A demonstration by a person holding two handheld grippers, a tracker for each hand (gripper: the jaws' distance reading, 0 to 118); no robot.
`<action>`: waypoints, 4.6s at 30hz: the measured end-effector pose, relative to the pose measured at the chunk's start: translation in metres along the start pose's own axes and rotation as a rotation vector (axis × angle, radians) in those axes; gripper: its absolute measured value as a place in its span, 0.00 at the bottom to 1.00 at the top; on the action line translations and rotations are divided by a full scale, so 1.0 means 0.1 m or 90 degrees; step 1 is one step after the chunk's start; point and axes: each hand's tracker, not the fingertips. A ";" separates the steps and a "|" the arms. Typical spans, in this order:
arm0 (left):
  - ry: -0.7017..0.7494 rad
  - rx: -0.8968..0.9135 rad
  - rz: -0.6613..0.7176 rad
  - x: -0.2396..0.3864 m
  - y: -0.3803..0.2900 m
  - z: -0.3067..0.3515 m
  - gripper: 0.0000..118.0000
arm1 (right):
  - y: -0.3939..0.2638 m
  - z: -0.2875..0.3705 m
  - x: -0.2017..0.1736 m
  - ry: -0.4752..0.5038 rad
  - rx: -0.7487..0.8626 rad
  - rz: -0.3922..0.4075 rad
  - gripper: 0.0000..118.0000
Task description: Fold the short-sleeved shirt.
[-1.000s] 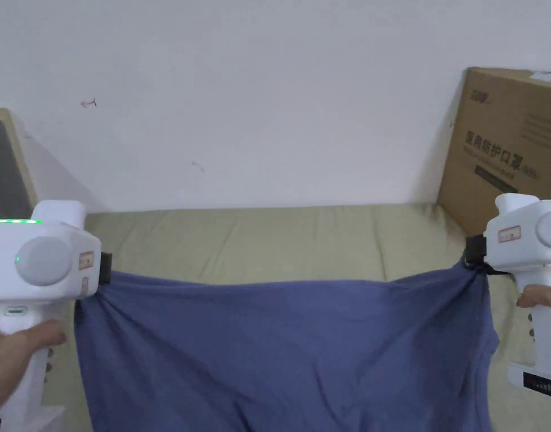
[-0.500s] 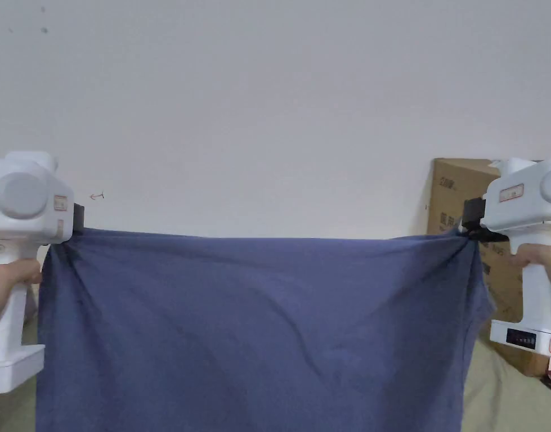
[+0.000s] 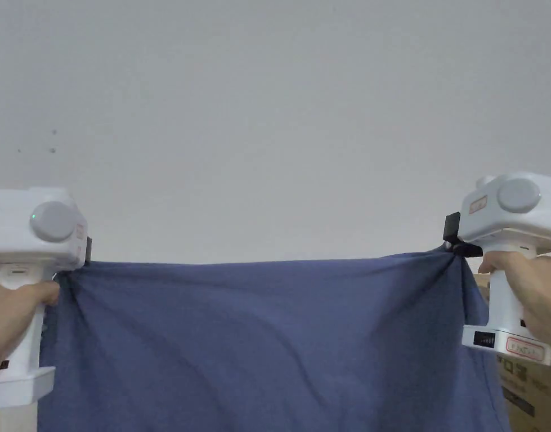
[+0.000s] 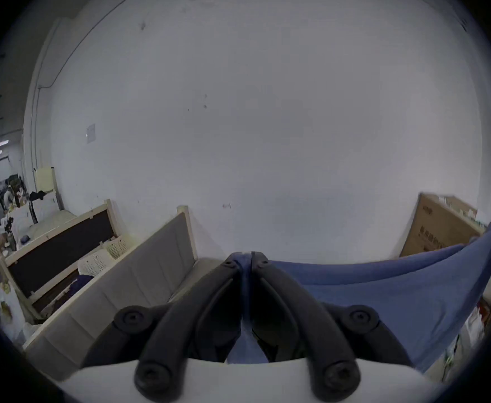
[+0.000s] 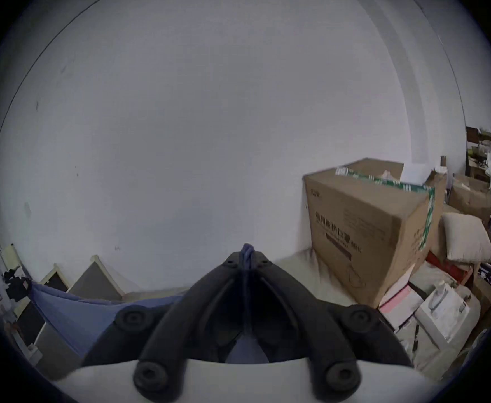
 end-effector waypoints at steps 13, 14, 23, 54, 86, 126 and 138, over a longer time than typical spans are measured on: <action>-0.009 0.096 0.026 -0.04 0.55 -0.37 0.03 | 0.36 -0.37 -0.16 -0.003 0.061 0.021 0.03; -0.007 0.090 0.024 -0.03 0.46 -0.44 0.03 | 0.26 -0.42 -0.16 0.002 0.052 0.023 0.03; 0.039 -0.095 -0.073 0.30 -1.32 -1.38 0.03 | -1.23 -1.37 0.04 -0.043 -0.138 0.066 0.03; -0.021 -0.363 -0.119 -0.42 -4.73 0.36 0.03 | -4.83 0.51 1.23 -0.078 -0.455 0.029 0.03; -0.092 -0.417 0.002 -1.31 -5.46 2.81 0.01 | -5.39 3.01 1.14 -0.052 -0.398 0.128 0.00; -0.092 -0.504 -0.017 -1.32 -5.82 2.26 0.03 | -5.89 2.43 1.46 -0.063 -0.511 0.257 0.00; -0.096 -0.491 -0.033 -1.20 -5.37 2.11 0.03 | -5.18 2.40 1.47 -0.059 -0.413 0.093 0.00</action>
